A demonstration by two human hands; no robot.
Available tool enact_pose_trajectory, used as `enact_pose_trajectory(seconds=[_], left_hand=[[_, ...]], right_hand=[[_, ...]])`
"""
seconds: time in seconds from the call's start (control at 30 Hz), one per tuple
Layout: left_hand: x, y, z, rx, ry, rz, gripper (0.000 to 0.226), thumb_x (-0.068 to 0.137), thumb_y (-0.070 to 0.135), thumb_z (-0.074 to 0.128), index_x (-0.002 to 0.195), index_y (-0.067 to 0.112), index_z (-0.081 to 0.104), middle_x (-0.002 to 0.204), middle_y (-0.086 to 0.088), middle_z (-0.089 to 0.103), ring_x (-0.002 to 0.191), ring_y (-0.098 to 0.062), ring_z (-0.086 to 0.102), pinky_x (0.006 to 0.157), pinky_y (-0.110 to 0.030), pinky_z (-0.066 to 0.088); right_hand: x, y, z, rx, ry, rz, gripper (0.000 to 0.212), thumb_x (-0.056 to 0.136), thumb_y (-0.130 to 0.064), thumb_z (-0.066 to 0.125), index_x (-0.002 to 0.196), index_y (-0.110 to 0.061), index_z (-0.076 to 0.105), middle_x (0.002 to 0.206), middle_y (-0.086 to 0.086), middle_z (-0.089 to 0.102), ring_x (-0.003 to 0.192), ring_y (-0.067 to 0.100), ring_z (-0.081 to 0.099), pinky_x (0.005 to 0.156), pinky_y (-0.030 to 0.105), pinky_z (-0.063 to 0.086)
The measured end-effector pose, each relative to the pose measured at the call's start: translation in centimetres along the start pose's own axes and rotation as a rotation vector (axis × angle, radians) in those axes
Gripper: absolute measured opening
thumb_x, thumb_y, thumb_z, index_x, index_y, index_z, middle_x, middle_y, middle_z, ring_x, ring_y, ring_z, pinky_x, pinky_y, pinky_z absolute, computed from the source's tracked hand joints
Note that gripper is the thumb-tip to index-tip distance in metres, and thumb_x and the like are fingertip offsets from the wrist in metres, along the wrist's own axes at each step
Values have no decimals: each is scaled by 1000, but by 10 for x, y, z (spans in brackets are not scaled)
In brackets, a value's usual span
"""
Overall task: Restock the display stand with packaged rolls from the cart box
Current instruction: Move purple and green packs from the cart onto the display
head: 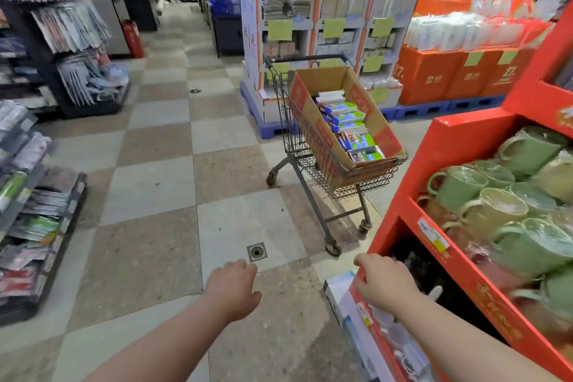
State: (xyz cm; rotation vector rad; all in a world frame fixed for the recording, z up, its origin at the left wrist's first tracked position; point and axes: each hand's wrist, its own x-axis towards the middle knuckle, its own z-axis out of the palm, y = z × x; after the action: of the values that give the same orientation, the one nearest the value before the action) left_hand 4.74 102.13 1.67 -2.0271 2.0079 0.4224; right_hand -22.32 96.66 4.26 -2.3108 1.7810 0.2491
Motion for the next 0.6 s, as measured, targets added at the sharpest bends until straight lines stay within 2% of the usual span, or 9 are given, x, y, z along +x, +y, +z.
enact_pose_trajectory(seconds=[0.2,0.43,0.6], left_hand=[[74,-13,-40,-46,53,16,47,92,44,46,132,19,44,128,-4,49,120,-25,47,95,-36,41],[192,-26,-103,-1,99,-2,49,93,43,45,135,18,42,132,-5,48,121,-25,47,95,-36,41],[272,-26,-140,42,67,-27,50,94,45,44,137,20,40,133,-3,48,123,-24,46,96,-35,41]], right_hand=[[55,6,18,13,-107,37,37,89,-31,42,124,-26,51,122,-1,59,111,25,55,85,33,42],[154,28,26,21,-246,30,42,88,-33,41,130,-29,46,134,-1,52,123,24,49,97,34,38],[238,52,4,43,-288,-1,41,90,-34,44,131,-27,45,136,-2,50,125,23,48,98,34,36]])
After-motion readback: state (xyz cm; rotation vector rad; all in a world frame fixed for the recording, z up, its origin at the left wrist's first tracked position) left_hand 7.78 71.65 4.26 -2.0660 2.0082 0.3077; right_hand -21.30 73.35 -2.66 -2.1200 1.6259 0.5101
